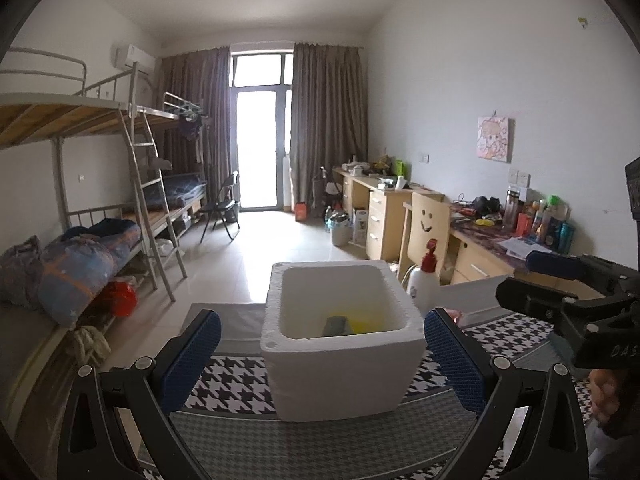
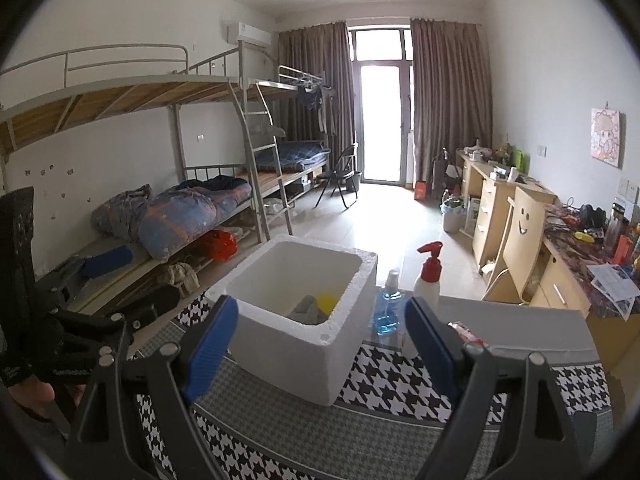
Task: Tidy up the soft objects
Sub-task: 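Withdraw both open tools from the foam box back over the table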
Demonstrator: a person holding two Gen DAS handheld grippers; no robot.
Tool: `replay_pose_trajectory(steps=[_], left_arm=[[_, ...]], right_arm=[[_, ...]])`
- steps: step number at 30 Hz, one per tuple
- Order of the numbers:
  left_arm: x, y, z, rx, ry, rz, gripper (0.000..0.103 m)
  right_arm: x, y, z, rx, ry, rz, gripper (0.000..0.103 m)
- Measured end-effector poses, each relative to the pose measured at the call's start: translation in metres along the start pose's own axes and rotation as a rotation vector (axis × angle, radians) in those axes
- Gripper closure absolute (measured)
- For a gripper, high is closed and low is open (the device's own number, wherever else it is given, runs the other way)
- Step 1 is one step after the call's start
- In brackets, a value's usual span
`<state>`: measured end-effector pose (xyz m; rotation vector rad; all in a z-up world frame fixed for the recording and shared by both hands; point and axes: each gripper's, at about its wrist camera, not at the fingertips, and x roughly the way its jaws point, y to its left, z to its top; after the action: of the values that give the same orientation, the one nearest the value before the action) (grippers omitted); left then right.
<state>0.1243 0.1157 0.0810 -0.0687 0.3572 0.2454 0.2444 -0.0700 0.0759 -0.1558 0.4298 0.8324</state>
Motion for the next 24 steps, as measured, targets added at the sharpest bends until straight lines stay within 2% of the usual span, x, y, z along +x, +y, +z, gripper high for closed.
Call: replay_pose_trajectory(steps=[8,24], left_arm=[[-0.013,-0.013,-0.004,0.017,-0.032,-0.016,0.001],[-0.027,-0.032,-0.018,0.034,-0.062,-0.048,0.001]], right_arm=[[-0.015,-0.002,-0.010,0.006,-0.024,-0.003,0.015],[-0.042,-0.007,-0.031,0.007,-0.080,-0.084,0.015]])
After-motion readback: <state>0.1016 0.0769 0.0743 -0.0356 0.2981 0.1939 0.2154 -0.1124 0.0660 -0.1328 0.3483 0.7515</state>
